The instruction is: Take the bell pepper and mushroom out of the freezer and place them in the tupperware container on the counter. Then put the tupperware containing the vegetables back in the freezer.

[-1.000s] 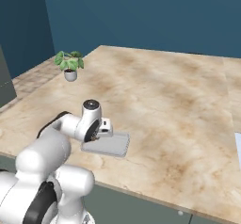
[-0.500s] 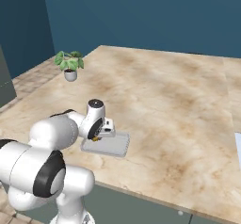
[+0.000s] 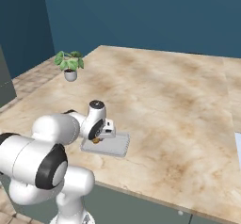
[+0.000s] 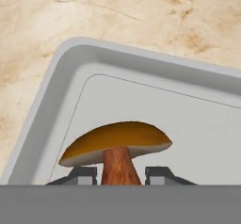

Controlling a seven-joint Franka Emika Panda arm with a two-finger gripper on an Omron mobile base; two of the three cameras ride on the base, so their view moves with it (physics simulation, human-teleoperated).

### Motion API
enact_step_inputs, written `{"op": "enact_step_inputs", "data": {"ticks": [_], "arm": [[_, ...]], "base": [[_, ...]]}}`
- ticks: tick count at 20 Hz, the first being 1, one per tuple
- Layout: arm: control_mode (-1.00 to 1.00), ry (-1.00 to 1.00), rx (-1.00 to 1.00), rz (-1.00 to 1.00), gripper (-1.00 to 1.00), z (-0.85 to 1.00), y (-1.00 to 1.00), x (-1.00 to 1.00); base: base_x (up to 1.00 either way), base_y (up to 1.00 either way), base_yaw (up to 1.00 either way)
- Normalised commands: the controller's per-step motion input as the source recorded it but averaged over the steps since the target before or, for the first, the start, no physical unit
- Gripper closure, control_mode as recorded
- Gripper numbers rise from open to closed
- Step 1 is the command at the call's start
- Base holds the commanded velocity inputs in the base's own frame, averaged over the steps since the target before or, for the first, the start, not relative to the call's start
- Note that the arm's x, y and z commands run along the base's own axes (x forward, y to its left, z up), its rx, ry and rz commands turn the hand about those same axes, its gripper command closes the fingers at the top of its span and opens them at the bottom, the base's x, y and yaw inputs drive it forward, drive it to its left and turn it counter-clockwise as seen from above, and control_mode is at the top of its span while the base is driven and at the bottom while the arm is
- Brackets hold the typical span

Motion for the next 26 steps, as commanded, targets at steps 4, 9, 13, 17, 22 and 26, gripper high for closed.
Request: {"op": "enact_step_inputs", "data": {"ticks": [4,9,13,17,22,26], "arm": [[-1.0,-0.05,0.0,0.0,-1.0,0.11,0.0,-0.13],[-1.0,-0.12,0.0,0.0,-1.0,0.5,0.0,-0.35],[-1.0,-0.3,0.0,0.0,-1.0,1.0,0.0,-0.77],[-1.0,-0.26,0.0,0.0,-1.0,1.0,0.01,-0.89],[-1.0,-0.12,0.0,0.0,-1.0,1.0,0.08,-0.75],[-1.0,-0.02,0.0,-0.03,-1.0,1.0,0.05,-0.76]], "base": [[0.0,0.0,0.0],[0.0,0.0,0.0],[0.0,0.0,0.0],[0.0,0.0,0.0],[0.0,0.0,0.0],[0.0,0.0,0.0]]}}
